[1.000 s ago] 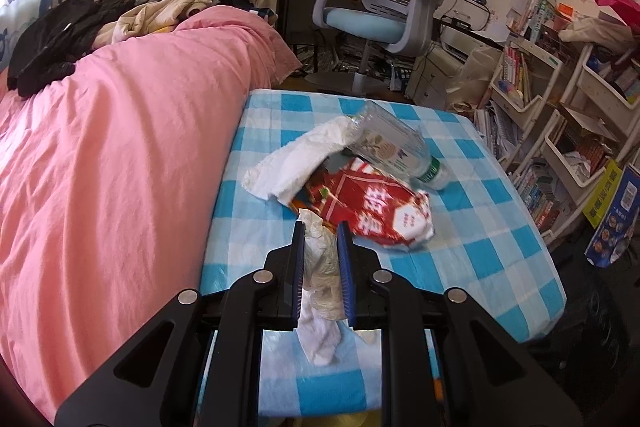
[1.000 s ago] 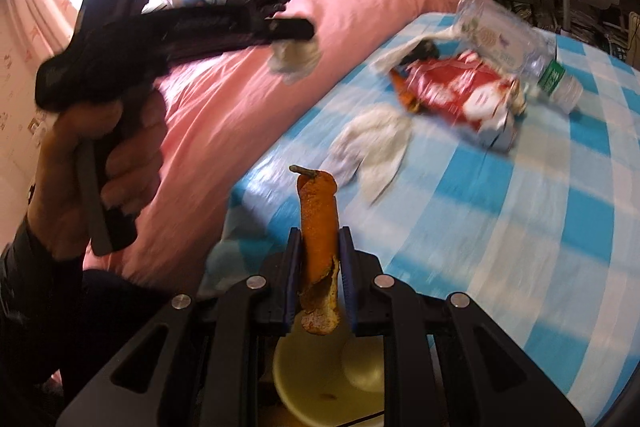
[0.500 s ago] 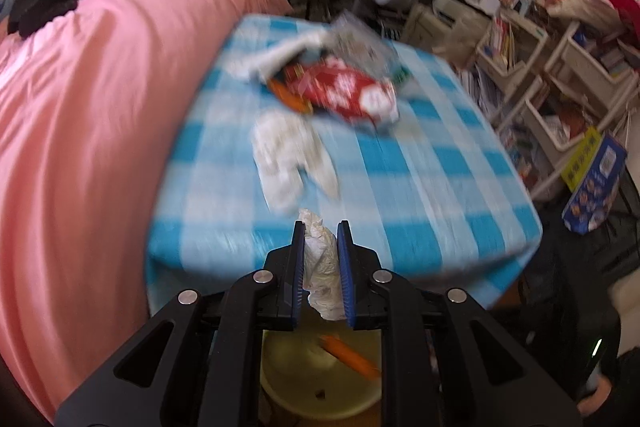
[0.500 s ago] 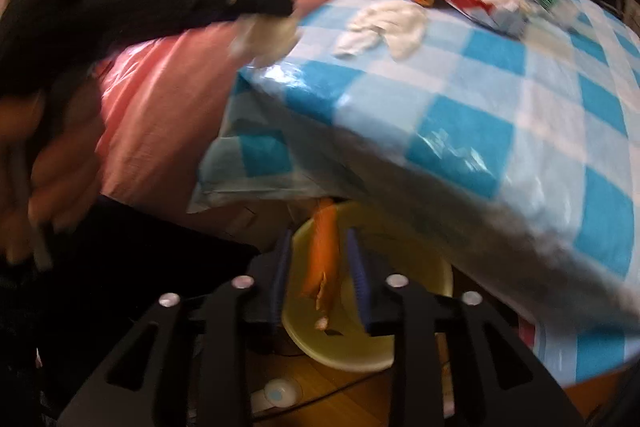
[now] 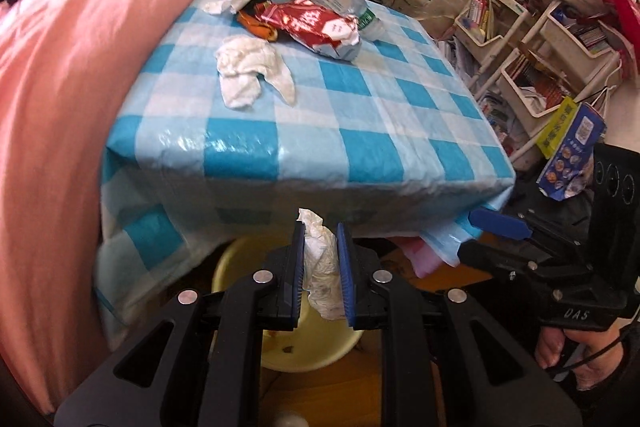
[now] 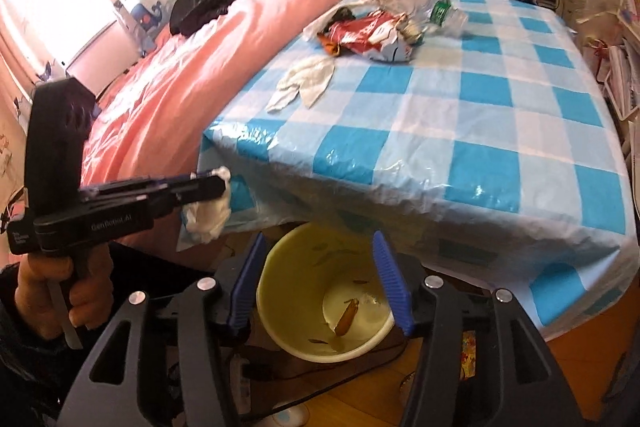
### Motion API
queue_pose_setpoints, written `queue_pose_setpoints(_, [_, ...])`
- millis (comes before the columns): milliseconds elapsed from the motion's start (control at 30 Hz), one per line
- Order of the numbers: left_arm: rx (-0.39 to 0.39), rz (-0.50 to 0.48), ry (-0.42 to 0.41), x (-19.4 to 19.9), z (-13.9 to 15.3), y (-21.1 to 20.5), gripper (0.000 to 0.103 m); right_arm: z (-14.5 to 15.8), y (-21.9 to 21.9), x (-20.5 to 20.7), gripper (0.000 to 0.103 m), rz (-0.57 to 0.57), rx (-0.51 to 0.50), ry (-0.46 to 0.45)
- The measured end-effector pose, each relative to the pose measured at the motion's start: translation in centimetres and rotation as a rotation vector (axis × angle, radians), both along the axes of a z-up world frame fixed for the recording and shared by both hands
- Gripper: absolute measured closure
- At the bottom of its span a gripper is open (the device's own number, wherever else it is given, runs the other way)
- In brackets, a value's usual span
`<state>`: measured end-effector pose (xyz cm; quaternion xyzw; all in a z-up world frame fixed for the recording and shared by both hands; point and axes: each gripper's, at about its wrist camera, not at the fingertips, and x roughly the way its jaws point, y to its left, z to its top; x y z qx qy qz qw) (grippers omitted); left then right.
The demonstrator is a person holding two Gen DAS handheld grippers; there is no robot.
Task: Collect trash
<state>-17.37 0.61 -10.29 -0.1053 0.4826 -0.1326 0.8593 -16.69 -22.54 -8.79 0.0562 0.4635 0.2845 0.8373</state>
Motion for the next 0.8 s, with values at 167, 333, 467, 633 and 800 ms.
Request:
queue_pose_setpoints(167, [0.066,-0.018,0.064,-0.4,-1.3,-1.2,0.048,1.1,-0.3,0.1,0.039,-0.031,0.025,-0.065])
queue_pose_setpoints(333, [0.158,0.023,0.002,-0.4,-0.6,-1.5,0.043,2.1,-1.3,0.0,0.038,-0.071,0.04,-0.122])
queue_pose_setpoints(467, [0.213,0.12,-0.128,-0.1,1.7,-0.6,0.029,3.4,-2.0,0.2,0.033,-0.111,0.005,-0.187])
queue_pose_setpoints(633, [0.245,0.225,-0.276,1.5,5.2,0.3,0.019,5.6,-1.3,1.3,0.022,-0.078,-0.122,-0.32])
queue_pose_setpoints(800, [0.275,0.235,-0.336,5.7,7.2,0.1,0.014,6.8,-0.8,4.2,0.014,-0.056,-0.218,-0.416])
